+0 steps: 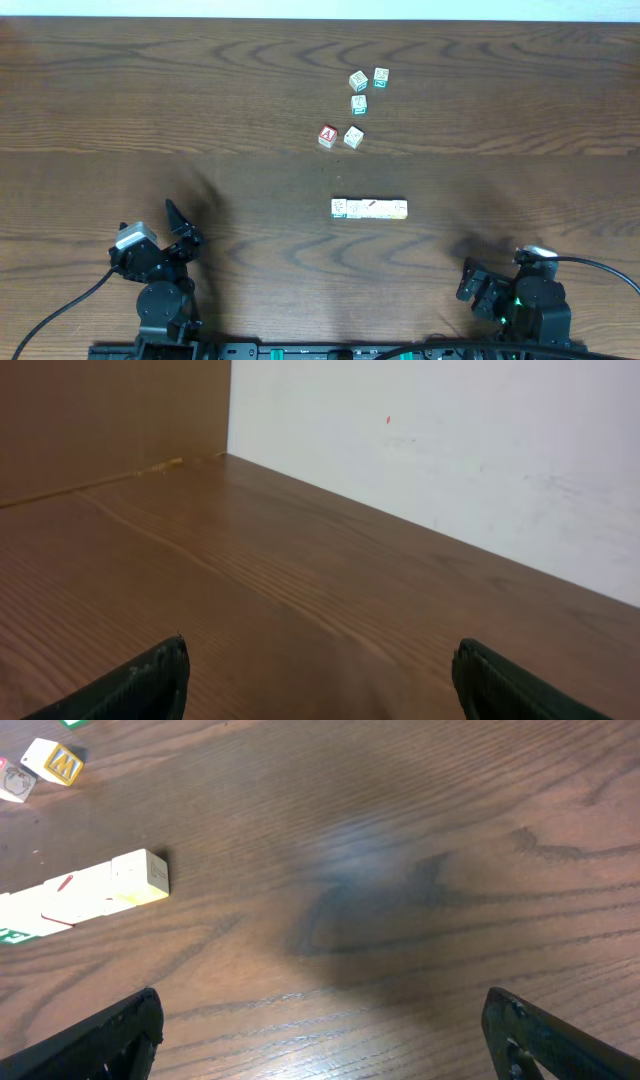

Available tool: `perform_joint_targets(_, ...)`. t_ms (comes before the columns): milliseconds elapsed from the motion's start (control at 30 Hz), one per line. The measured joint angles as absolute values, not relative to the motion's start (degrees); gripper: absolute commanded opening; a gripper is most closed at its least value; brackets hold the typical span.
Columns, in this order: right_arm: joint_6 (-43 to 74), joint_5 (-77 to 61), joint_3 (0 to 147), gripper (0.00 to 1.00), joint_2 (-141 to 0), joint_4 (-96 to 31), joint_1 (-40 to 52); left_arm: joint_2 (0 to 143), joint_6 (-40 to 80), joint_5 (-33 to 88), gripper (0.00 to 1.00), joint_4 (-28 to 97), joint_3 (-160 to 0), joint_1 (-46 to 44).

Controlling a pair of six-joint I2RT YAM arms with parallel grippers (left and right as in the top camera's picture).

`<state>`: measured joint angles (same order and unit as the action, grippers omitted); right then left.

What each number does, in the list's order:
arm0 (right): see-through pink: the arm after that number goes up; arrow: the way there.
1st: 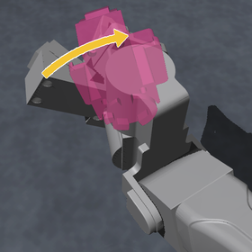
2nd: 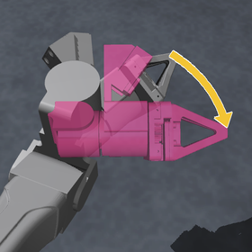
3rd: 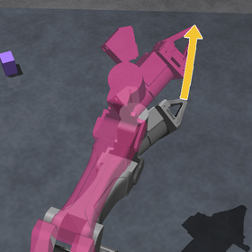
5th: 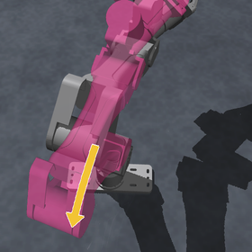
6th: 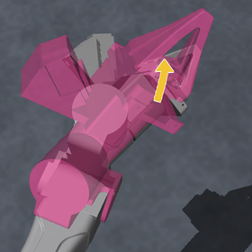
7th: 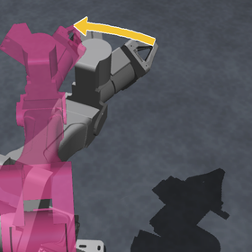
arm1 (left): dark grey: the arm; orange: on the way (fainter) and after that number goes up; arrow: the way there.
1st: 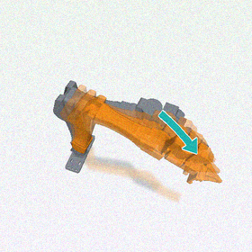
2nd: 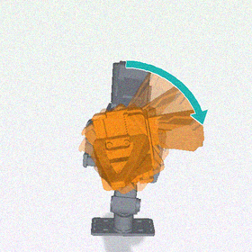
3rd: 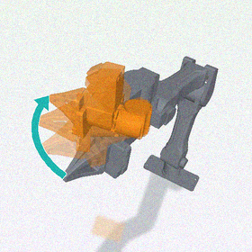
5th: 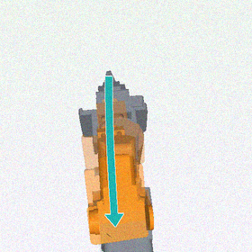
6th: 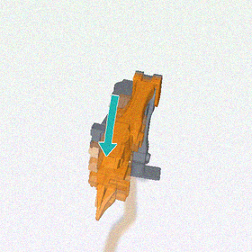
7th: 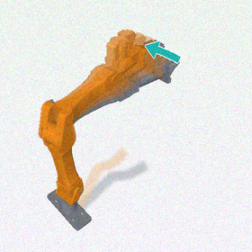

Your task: Lift 5 blocks

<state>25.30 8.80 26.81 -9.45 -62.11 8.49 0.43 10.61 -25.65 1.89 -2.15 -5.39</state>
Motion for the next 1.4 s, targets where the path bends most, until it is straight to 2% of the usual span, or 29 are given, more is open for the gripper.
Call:
perform_joint_targets(800,25.30,9.28,26.79,0.99,-9.45,-61.43,8.49,0.43,10.02,-25.65,0.85,1.89,-2.15,-5.39)
perform_joint_targets(967,24.60,9.91,26.39,0.99,-9.45,-44.80,8.47,0.43,10.02,-25.65,0.85,1.87,-2.15,-5.39)
perform_joint_targets(1100,19.99,8.47,23.33,0.99,-8.54,-22.46,8.38,0.43,10.02,-25.63,0.85,1.87,-2.13,-5.39)
perform_joint_targets(1167,17.69,7.38,19.92,0.99,-5.52,-15.20,8.19,0.43,10.02,-25.61,0.85,1.89,-2.13,-5.39)
perform_joint_targets(1400,12.91,4.10,11.20,0.99,-0.99,-12.82,5.80,0.43,10.02,-25.63,0.85,1.87,-2.13,-5.39)
